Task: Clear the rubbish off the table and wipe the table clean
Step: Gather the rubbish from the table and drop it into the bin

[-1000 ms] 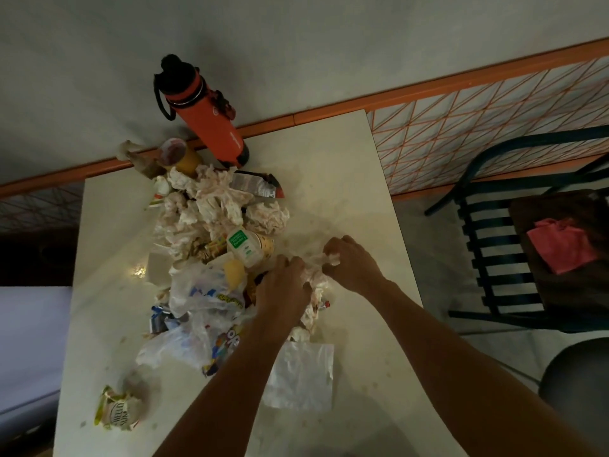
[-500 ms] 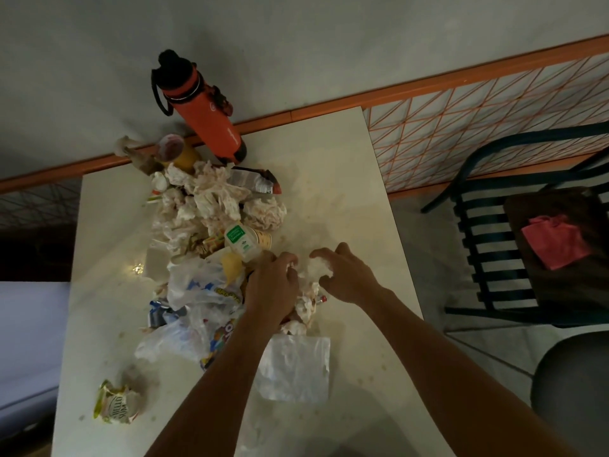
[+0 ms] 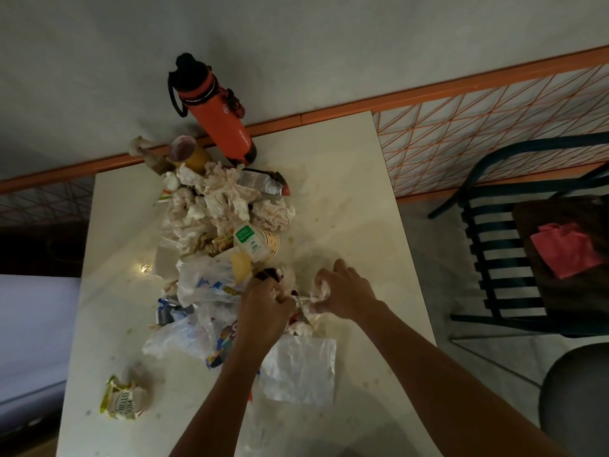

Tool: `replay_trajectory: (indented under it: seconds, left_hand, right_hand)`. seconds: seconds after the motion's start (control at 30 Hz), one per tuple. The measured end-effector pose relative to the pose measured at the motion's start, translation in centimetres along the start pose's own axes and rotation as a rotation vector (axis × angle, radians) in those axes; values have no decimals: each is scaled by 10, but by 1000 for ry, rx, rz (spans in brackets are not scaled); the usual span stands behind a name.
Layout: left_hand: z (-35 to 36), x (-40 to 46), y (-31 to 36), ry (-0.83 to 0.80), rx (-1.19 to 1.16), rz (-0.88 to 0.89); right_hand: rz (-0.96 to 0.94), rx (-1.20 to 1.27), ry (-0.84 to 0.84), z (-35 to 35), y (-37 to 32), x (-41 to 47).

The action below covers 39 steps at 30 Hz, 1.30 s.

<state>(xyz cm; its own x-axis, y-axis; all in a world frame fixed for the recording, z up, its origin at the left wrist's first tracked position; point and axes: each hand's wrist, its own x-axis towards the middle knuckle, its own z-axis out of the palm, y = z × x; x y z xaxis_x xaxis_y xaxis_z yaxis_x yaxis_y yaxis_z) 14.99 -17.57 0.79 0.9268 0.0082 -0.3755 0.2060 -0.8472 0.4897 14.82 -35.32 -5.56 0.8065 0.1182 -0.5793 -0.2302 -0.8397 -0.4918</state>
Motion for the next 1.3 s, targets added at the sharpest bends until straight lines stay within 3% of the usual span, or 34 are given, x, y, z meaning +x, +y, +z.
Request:
replay_trajectory:
  seconds: [0.2, 0.43, 0.57, 0.73, 0.97, 1.13, 1.3]
  left_hand:
    - [7, -14, -10, -94, 42, 71]
    - [28, -26, -13, -110, 225, 76]
    - [25, -24, -7, -5, 260, 123]
    - [15, 17, -3, -71, 298, 114]
    - [11, 24, 0, -196, 405, 109]
    - [17, 2, -6, -242, 371, 88]
    - [36, -20, -9, -203, 402, 132]
  right_hand:
    - [18, 143, 52, 0, 3, -5]
    - [122, 652, 184, -18, 2, -27]
    - [53, 600, 196, -17, 1, -46]
    - [69, 407, -31, 6, -4, -53]
    - [109, 66, 83, 40, -21, -45]
    - [79, 88, 170, 45, -18, -44]
    - [121, 277, 135, 40, -11, -47]
